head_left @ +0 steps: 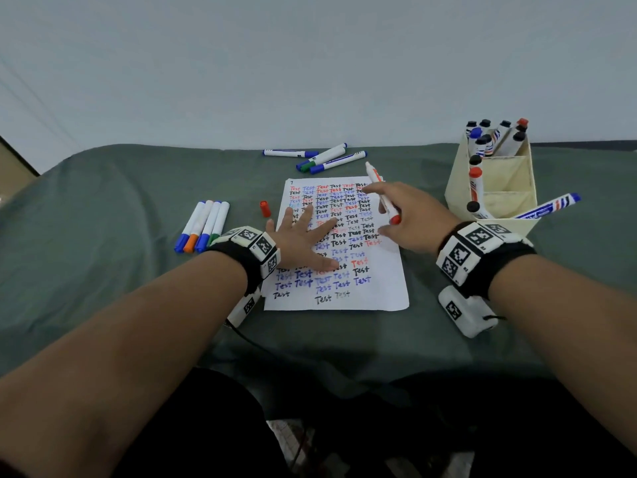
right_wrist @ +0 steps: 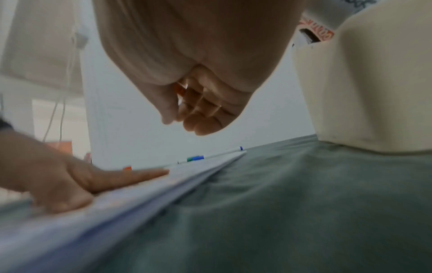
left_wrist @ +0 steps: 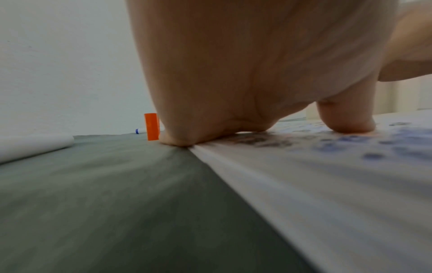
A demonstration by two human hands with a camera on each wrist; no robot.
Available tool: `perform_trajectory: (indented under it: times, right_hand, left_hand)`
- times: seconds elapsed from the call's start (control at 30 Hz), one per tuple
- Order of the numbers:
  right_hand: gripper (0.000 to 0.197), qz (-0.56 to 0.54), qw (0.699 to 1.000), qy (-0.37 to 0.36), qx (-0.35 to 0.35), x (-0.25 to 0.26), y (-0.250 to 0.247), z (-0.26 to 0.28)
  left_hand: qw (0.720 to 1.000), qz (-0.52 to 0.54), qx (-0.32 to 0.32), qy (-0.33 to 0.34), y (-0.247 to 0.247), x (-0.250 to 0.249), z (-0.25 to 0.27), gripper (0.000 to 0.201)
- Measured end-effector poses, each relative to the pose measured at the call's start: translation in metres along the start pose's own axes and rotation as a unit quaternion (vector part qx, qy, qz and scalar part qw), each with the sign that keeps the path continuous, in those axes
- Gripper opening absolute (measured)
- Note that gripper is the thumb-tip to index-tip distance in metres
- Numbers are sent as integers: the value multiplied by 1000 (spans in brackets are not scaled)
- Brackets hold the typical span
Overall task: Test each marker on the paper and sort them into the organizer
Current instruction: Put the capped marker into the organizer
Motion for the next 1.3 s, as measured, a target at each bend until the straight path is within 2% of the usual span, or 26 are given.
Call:
perform_trajectory:
  times: [0.07, 0.13, 0.23, 0.3, 0.37, 0.43, 0.5, 0.53, 0.67, 0.8, 0.97, 1.3]
  right_hand:
    - [49, -86, 996, 2, -36, -2, -5, 3]
    - [24, -247, 966, -9, -71, -4, -8, 7]
    - [16, -491, 864, -8, -109, -9, -2, 13]
    - [21, -600, 790, 24, -121, -15, 10, 15]
    - [27, -666, 731, 69, -131, -22, 25, 16]
    - [28, -699, 691, 114, -141, -29, 39, 19]
    - [17, -714, 674, 125, -143, -34, 49, 21]
    - [10, -714, 677, 115, -140, -35, 52, 21]
    - [31, -656, 736, 85, -140, -36, 51, 21]
    - [28, -596, 786, 79, -144, -37, 50, 22]
    - [24, -568, 808, 78, -135, -34, 52, 19]
    - [22, -518, 839, 90, -139, -34, 51, 20]
  left_hand:
    - [1000, 1, 0, 0, 0, 1, -2, 101]
    - [1000, 2, 0, 0, 0, 1, -3, 101]
    - [1000, 3, 3, -1, 1, 1, -3, 102]
    - [1000, 1, 4, -2, 1, 1, -3, 101]
    - [1000, 4, 8, -3, 1, 1, -4, 101]
    - [1000, 12, 16, -5, 2, 2, -6, 102]
    - [1000, 15, 24, -8, 3, 4, -8, 103]
    - [1000, 14, 27, -10, 3, 5, -10, 104]
    - [999, 14, 40, -21, 4, 8, -13, 112]
    - [998, 5, 54, -31, 2, 8, -14, 126]
    - [998, -6, 53, -43, 1, 7, -12, 127]
    - [994, 82, 69, -39, 0, 6, -4, 106]
Point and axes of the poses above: each hand's wrist, its own z-axis away from the middle knuckle, its own y-axis out of the palm, x = y × z, the point moved 6 cm from there along -z, towards the middle knuckle, and after that the axes turned 12 degrees about x, right-handed, at the moved point
